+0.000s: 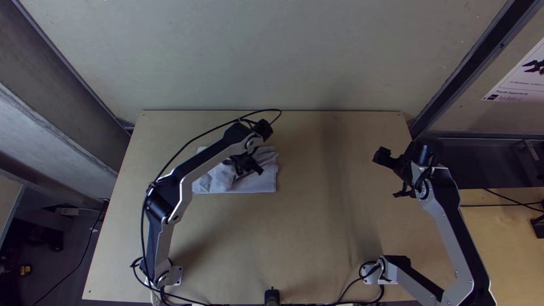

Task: Fold the t-shirt

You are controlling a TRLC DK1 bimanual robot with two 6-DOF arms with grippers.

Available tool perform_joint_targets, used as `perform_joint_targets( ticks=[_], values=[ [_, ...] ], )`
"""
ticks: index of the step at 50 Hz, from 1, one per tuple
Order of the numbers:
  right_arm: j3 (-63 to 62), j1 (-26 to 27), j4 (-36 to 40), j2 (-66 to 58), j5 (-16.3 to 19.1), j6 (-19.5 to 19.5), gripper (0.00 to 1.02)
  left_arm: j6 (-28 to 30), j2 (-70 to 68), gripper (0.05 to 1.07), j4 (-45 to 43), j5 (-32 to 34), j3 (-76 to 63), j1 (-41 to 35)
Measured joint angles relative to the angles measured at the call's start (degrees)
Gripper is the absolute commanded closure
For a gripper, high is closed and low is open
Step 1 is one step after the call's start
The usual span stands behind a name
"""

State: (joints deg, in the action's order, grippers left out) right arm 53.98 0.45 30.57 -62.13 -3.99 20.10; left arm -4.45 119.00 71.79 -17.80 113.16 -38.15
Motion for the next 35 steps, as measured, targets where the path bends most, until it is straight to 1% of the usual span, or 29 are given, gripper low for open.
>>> perform_joint_targets(
  ticks=[2, 6, 8, 10, 12, 16, 21, 35],
  values=[
    [-0.6, 0.0, -0.2, 0.0, 0.0, 0.0, 0.03, -1.3, 1.7, 0.1, 1.2, 4.7, 2.8, -0.6],
    [-2.1, -0.2, -1.0, 0.0, 0.0, 0.0, 0.03, -4.9, 6.4, 0.1, 1.7, 16.9, 10.9, -1.5],
    [-2.7, -0.4, -1.0, 0.0, 0.0, 0.0, 0.03, -7.3, 8.2, 0.1, -0.8, 24.1, 14.6, -1.7],
    [-3.2, -0.8, -1.0, 0.0, 0.0, 0.0, 0.03, -9.7, 9.3, 0.1, -4.3, 29.4, 16.6, -1.9],
    [-3.6, -1.1, -1.0, 0.0, 0.0, 0.0, 0.03, -11.4, 9.9, 0.1, -6.1, 31.5, 18.1, -2.1],
    [-4.1, -1.6, -1.1, 0.4, 0.0, 0.0, 0.03, -13.8, 10.4, 0.1, -7.9, 33.5, 20.1, -2.3],
    [-4.2, -1.6, -1.2, 1.1, 0.0, 0.0, 0.03, -15.1, 10.4, 0.1, -8.1, 33.9, 21.0, -2.3],
    [-4.0, -0.6, -1.4, 1.7, 0.0, -2.0, 0.03, -14.4, 9.9, 0.1, -7.2, 33.6, 19.1, -0.8]
  ],
)
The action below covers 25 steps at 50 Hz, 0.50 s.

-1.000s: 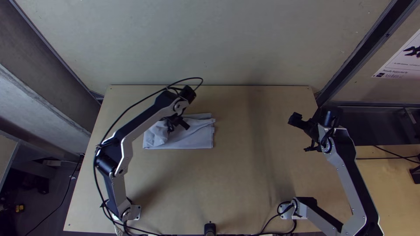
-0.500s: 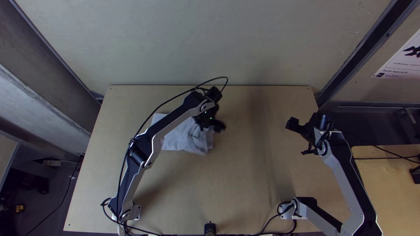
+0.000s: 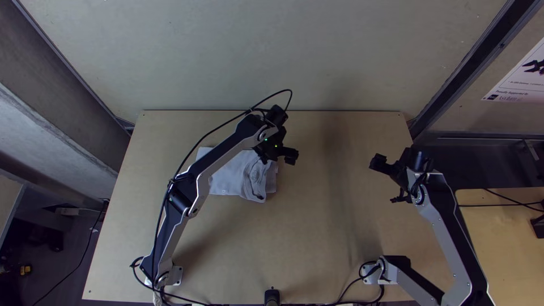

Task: Fold the t-shirt

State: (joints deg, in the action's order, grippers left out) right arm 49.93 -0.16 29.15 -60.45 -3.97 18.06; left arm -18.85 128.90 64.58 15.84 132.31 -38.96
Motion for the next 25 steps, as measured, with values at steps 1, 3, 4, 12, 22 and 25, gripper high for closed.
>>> perform_joint_targets(
  ticks=[1, 3, 4, 12, 22, 25],
  values=[
    [0.2, 0.1, 0.0, 0.0, 0.0, -0.3, 0.03, 0.3, -0.3, 0.1, 0.0, -0.5, -0.5, 0.3],
    [0.9, 0.6, 0.0, -0.2, 0.0, -1.0, 0.03, 0.7, -0.8, 0.1, 0.0, -1.6, -1.4, 0.9],
    [1.5, 0.8, 0.0, -0.3, 0.0, -1.5, 0.03, 0.9, -1.1, 0.1, 0.0, -2.0, -1.9, 1.2],
    [10.2, 1.9, -0.1, -2.5, 0.0, -6.3, 0.03, 3.4, -6.6, 0.1, 0.3, -5.0, -4.1, 4.9],
    [21.1, 2.0, -0.4, -4.0, 0.0, -12.3, 0.03, 7.6, -19.6, 0.1, 0.4, -7.8, -7.2, 11.0],
    [23.7, 2.0, -0.5, -4.0, 0.0, -13.2, 0.03, 8.9, -24.1, 0.1, 0.2, -8.5, -8.6, 13.6]
  ],
)
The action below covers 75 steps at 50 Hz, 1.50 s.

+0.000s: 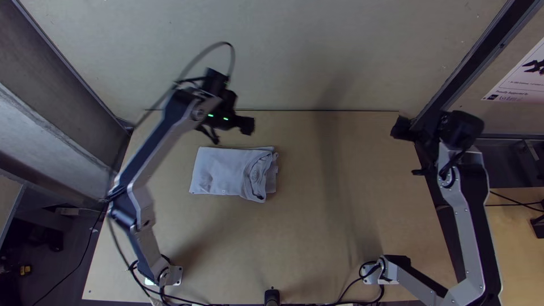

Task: Fold the t-shirt

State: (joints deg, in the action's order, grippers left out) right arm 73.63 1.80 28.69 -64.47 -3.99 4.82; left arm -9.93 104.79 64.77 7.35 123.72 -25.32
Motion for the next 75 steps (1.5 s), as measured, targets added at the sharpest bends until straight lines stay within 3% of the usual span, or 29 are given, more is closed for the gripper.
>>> perform_joint_targets(
  ticks=[18, 31, 44, 56, 67, 75],
  values=[
    [7.4, 0.0, -9.5, 2.2, 0.0, -2.4, 0.03, 6.9, -20.2, 0.1, -5.8, -0.8, -9.1, 20.0],
    [5.1, 0.0, -13.7, 11.0, 0.0, -2.4, 0.03, 11.6, -41.7, 0.1, -25.9, -1.0, -31.6, 28.9],
    [-10.5, -0.3, -21.3, 25.6, 0.2, -3.3, 0.03, 12.1, -60.8, 0.1, -37.2, -2.1, -49.8, 31.6],
    [-25.2, -2.2, -22.2, 40.0, 0.4, -4.9, 0.03, 12.9, -77.9, 0.1, -51.1, -2.5, -75.6, 34.1],
    [-39.2, -2.2, -22.6, 53.7, 0.4, -4.9, 0.03, 14.5, -87.3, 0.1, -60.4, -2.5, -91.5, 35.8],
    [-50.6, -2.1, -28.6, 63.1, 0.4, -4.9, 0.03, 14.5, -93.8, 0.1, -65.9, -2.5, -101.4, 35.9]
  ],
)
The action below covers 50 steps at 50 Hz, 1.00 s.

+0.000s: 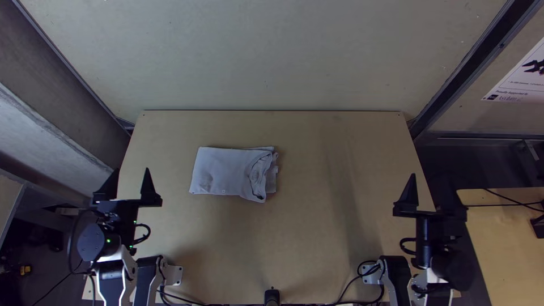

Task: Fold the t-shirt

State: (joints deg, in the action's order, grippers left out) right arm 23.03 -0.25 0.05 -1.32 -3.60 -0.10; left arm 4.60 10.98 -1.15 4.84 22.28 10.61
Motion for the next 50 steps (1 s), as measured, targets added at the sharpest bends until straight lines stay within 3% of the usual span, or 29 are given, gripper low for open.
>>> perform_joint_targets(
  ticks=[16, 20, 27, 50],
  values=[
    [-18.9, 0.9, -7.7, 1.3, 0.0, 1.6, 0.03, -1.4, -10.4, 0.1, -1.5, 0.0, -16.3, -1.0],
    [-21.9, 0.9, -3.9, 1.3, 0.0, 2.0, 0.03, -1.3, -10.5, 0.1, 1.0, 0.0, -18.4, -0.9],
    [-22.2, 0.9, -1.1, 1.3, 0.0, 4.1, 0.03, -2.1, -10.3, 0.1, 2.8, -2.4, -18.7, -0.6],
    [-22.2, 0.8, -1.0, 1.3, 0.0, 4.6, 0.03, -2.7, -10.4, 0.1, 2.8, -2.6, -18.7, -0.4]
  ],
)
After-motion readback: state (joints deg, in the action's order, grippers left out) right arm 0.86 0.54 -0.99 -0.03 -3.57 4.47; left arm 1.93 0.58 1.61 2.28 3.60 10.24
